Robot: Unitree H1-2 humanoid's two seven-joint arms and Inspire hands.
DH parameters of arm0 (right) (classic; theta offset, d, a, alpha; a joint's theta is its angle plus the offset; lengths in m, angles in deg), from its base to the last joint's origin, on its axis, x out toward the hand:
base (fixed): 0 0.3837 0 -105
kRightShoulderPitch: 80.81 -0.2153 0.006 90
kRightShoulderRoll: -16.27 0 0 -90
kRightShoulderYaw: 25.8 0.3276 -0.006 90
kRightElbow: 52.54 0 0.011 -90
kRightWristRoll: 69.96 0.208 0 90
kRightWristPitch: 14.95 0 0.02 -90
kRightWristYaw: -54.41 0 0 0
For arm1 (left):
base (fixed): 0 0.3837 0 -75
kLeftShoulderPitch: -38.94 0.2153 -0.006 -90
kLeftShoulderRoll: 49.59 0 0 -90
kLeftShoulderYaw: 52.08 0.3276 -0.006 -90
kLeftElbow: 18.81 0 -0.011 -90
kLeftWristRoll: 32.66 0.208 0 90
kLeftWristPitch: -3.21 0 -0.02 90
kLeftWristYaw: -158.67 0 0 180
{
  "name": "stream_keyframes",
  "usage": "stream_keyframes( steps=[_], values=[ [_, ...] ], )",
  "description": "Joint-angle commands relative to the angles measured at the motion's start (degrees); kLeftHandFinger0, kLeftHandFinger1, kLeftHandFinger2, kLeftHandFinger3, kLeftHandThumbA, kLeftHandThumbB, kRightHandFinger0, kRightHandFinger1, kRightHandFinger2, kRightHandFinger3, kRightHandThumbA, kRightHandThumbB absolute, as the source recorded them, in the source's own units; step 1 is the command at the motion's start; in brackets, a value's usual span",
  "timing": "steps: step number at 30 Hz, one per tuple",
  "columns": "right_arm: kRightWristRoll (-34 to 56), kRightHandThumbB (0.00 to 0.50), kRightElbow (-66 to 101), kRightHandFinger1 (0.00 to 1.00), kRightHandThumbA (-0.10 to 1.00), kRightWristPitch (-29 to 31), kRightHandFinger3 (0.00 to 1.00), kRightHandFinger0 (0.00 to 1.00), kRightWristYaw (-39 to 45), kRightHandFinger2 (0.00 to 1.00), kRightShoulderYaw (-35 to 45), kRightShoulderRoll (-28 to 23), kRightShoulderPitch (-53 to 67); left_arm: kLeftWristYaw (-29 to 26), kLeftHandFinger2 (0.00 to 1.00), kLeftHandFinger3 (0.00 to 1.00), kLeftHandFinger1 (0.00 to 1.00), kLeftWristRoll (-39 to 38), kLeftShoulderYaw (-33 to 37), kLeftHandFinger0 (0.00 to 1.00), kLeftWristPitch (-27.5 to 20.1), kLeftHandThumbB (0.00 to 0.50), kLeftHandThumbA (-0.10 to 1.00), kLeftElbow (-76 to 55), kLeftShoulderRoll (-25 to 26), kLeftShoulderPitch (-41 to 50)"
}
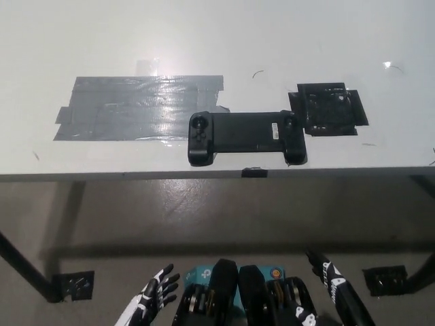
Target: A controller is being placed at the center of the desk near the left hand and the robot uses its left hand's index finger to press a button at the left area of the controller
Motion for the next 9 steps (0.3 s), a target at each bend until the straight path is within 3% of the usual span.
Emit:
stream_keyframes(
  steps=[1,9],
  values=[
    [0.87,0.225,2.06,1.0,0.68,4.12,1.0,1.0,0.05,1.0,0.09,0.92,-2.88,-6.87,1.0,1.0,1.0,12.0,-1.42,1.0,-16.72,0.325,1.0,0.77,-1.14,-1.51],
    [1.26,0.231,2.19,1.0,0.67,3.6,1.0,1.0,0.11,1.0,0.2,0.88,-3.23,-6.68,1.0,1.0,1.0,12.33,-1.92,1.0,-17.89,0.308,1.0,1.2,-1.52,-2.0]
  ],
)
